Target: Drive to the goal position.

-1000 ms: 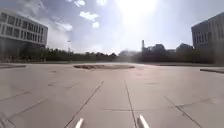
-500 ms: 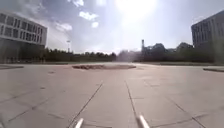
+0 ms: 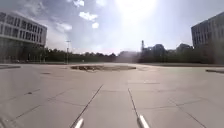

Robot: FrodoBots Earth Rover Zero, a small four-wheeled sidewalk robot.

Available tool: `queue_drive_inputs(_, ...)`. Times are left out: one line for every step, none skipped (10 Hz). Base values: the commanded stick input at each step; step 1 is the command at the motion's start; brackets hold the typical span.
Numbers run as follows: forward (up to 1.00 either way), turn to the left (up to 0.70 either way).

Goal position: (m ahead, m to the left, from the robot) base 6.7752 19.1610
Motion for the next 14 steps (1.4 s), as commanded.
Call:
queue_drive_inputs(0.70, 0.00)
queue_drive_inputs(0.70, 0.00)
queue_drive_inputs(0.70, 0.00)
queue_drive_inputs(0.70, 0.00)
queue_drive_inputs(0.70, 0.00)
queue_drive_inputs(0.70, 0.00)
queue_drive_inputs(0.70, 0.00)
queue_drive_inputs(0.70, 0.02)
queue_drive_inputs(0.70, 0.20)
queue_drive_inputs(0.70, 0.34)
queue_drive_inputs(0.70, 0.35)
queue_drive_inputs(0.70, 0.22)
queue_drive_inputs(0.70, 0.07)
queue_drive_inputs(0.70, 0.00)
